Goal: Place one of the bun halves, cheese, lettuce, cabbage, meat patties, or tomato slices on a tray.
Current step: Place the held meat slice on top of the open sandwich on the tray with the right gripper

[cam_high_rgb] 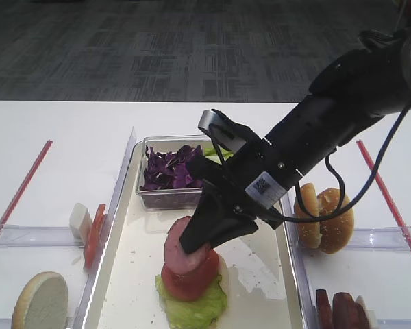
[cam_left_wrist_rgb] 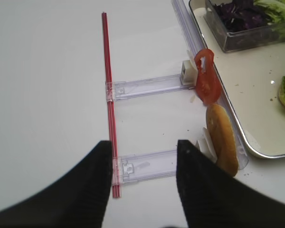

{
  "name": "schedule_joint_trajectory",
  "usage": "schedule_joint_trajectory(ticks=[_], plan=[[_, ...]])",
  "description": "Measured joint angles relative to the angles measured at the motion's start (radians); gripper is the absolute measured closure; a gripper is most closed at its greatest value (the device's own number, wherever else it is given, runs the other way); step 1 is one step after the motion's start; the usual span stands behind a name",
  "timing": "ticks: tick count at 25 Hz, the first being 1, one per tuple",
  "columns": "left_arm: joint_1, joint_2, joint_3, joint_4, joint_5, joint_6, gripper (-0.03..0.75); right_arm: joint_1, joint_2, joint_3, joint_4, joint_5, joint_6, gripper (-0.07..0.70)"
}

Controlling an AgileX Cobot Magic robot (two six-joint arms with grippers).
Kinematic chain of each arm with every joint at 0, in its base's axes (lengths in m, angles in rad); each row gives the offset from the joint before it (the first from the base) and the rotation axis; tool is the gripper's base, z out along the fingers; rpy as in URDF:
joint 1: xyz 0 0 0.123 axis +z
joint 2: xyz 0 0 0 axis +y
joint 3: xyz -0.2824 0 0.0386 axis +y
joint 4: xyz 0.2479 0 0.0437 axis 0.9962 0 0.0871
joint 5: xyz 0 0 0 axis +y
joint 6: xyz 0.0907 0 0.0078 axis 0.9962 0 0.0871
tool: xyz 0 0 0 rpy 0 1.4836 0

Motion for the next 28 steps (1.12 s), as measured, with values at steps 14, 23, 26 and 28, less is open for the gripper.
schedule_joint_trajectory(ticks=[14, 23, 26, 28], plan=[[0.0, 0.0, 0.0, 0.0, 0.0, 0.0, 0.422, 0.0, 0.055, 0.0, -0.01, 0.0, -0.033, 0.515], [0.0, 0.0, 0.0, 0.0, 0.0, 0.0, 0.422, 0.0, 0.102, 0.0, 0.007, -0.002, -0.064, 0.515], [0.0, 0.0, 0.0, 0.0, 0.0, 0.0, 0.422, 0.0, 0.106, 0.0, 0.009, -0.005, -0.072, 0.515], [0.0, 0.0, 0.0, 0.0, 0.0, 0.0, 0.422, 0.0, 0.106, 0.0, 0.012, -0.005, -0.072, 0.515]])
